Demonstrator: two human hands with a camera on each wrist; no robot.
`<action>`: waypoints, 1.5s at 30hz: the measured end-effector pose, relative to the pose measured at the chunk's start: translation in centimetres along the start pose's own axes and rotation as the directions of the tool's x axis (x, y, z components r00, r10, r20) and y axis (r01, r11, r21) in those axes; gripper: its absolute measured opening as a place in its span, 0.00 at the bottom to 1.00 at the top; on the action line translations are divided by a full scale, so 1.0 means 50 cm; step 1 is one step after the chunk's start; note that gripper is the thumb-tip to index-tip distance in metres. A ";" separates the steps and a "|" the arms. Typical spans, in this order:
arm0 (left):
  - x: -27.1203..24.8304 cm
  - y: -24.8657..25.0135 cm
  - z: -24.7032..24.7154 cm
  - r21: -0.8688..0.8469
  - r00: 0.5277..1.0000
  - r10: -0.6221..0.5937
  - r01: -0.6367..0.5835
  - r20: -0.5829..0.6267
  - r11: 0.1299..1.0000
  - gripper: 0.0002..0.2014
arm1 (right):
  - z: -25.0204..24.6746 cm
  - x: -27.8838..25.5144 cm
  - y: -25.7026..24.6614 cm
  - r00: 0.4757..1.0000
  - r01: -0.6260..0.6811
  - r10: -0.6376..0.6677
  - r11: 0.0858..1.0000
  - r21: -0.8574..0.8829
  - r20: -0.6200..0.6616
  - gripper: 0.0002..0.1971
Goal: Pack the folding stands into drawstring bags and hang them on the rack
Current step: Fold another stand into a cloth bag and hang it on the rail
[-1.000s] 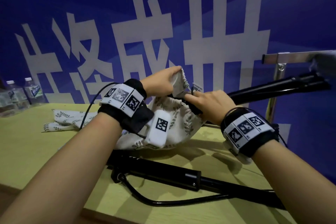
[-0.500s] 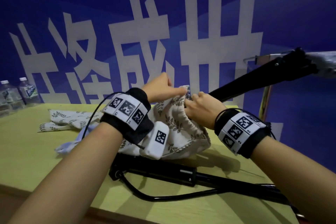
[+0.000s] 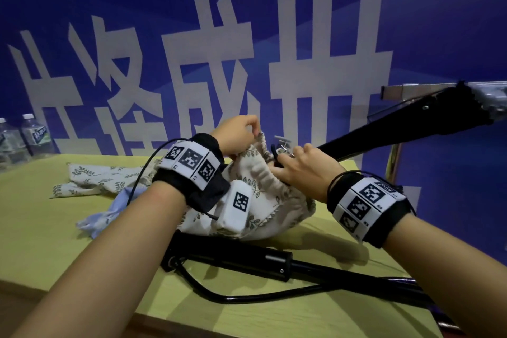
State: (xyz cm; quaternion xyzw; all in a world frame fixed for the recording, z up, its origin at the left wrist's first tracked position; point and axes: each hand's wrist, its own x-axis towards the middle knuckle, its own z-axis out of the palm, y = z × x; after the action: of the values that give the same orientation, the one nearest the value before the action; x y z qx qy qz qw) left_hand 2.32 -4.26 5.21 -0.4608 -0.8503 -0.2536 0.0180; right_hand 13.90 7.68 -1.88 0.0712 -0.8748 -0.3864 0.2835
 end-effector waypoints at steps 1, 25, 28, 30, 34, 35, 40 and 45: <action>0.000 -0.005 -0.001 0.052 0.999 -0.006 0.004 0.038 0.999 0.15 | 0.006 -0.007 0.003 1.000 -0.003 0.003 1.000 -0.007 -0.017 0.13; 0.015 0.042 0.017 -0.024 0.999 0.010 -0.009 0.051 1.000 0.27 | -0.019 -0.019 -0.016 0.891 0.443 -0.361 0.820 -0.362 0.274 0.16; 0.005 0.057 0.022 -0.036 0.985 0.124 -0.121 0.116 0.992 0.28 | -0.038 -0.008 -0.018 0.792 0.595 -0.428 0.701 -0.393 0.436 0.24; -0.007 0.072 0.020 -0.040 0.965 0.201 -0.197 0.168 0.980 0.27 | -0.041 -0.008 -0.014 0.713 0.665 -0.464 0.686 -0.297 0.525 0.25; -0.026 0.086 0.004 -0.133 0.942 0.248 -0.222 0.228 0.966 0.28 | -0.060 -0.001 0.018 0.752 0.557 -0.323 0.778 -0.292 0.574 0.24; -0.029 0.088 -0.001 -0.171 0.941 0.257 -0.223 0.219 0.960 0.28 | -0.072 0.001 0.026 0.749 0.533 -0.306 0.805 -0.261 0.588 0.25; -0.031 0.142 0.000 -0.396 0.931 0.341 -0.266 0.132 0.879 0.17 | -0.093 0.016 0.041 0.746 0.456 -0.241 0.865 -0.211 0.621 0.20; -0.008 0.215 0.013 -0.366 0.937 0.350 -0.323 0.009 0.873 0.14 | -0.123 0.011 0.075 0.706 0.513 -0.255 0.828 -0.228 0.661 0.24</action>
State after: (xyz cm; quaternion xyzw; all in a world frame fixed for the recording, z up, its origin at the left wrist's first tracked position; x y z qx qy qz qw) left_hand 11.21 0.53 8.98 -0.6064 -0.6963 -0.3802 -0.0542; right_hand 17.21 6.17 4.38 0.0699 -0.7856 -0.6079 -0.0915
